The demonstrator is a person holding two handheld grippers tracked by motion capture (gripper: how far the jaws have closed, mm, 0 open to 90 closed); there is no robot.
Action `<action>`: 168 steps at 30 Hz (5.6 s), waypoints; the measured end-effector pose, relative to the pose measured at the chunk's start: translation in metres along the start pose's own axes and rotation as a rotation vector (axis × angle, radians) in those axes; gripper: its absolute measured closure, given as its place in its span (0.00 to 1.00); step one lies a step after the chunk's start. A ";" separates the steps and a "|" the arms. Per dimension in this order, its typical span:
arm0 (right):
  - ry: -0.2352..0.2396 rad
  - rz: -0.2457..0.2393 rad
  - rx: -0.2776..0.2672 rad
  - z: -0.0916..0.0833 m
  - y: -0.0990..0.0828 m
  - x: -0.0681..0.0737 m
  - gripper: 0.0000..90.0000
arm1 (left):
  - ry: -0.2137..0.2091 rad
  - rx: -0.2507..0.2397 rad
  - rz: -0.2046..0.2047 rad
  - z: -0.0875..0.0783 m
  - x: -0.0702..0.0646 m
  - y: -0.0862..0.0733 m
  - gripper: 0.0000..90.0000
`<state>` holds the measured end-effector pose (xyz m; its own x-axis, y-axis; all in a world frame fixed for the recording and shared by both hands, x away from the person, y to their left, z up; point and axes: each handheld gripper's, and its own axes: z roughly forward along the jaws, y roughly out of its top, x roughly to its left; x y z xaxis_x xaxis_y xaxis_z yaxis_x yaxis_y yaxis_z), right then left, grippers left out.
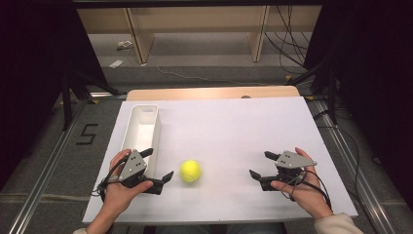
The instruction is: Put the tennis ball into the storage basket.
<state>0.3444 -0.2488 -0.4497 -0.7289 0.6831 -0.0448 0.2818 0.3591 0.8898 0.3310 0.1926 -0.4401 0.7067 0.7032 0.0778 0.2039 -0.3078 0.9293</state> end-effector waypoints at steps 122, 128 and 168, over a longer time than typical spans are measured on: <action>0.248 -0.126 0.045 0.135 0.061 0.093 0.18 | -0.004 -0.007 -0.001 -0.004 -0.001 0.000 0.00; 0.251 -0.135 0.061 0.145 0.059 0.095 0.18 | -0.004 -0.007 -0.002 -0.004 -0.001 0.000 0.00; 0.301 -0.156 0.143 0.179 0.051 0.112 0.29 | 0.002 -0.009 -0.006 -0.006 -0.001 -0.001 0.00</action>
<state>0.3889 -0.0402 -0.4905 -0.9149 0.4033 -0.0201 0.2218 0.5435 0.8096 0.3265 0.1961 -0.4388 0.7040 0.7065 0.0727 0.2021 -0.2973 0.9331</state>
